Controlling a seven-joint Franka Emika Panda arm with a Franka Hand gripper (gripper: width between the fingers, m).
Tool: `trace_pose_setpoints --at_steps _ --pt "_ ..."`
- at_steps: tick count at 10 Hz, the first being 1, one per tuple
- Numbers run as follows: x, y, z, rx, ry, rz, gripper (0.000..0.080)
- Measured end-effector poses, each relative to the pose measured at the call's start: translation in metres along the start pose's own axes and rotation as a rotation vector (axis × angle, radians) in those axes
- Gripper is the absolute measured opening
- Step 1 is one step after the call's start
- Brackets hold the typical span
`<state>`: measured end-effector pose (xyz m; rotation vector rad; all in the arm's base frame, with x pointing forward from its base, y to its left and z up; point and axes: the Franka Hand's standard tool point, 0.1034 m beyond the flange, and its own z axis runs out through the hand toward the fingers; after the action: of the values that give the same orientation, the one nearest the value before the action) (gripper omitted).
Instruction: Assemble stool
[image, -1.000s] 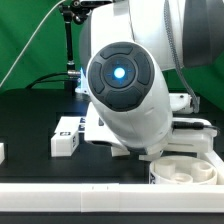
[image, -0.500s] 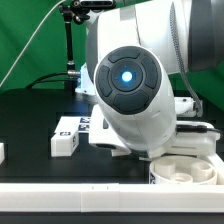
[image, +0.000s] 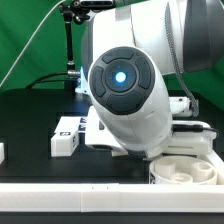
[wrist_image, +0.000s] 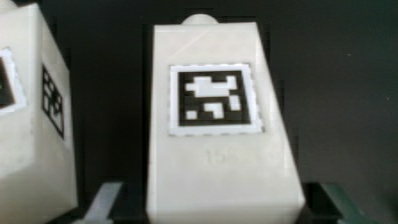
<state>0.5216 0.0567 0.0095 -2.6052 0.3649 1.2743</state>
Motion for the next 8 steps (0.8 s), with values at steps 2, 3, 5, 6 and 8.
trace_pose_setpoints --at_steps 2,3,5,6,8 --pt "-0.010 -0.008 -0.024 -0.006 -0.003 -0.023 0.0337" --pt "-0.018 -0.011 -0.041 -0.007 -0.007 -0.034 0.0337" --pt "-0.030 -0.010 -0.067 -0.004 -0.013 -0.041 0.0338" --pt "-0.029 -0.012 -0.071 -0.002 0.001 -0.046 0.0338" --pt "-0.021 -0.016 -0.074 0.005 0.057 -0.052 0.0338"
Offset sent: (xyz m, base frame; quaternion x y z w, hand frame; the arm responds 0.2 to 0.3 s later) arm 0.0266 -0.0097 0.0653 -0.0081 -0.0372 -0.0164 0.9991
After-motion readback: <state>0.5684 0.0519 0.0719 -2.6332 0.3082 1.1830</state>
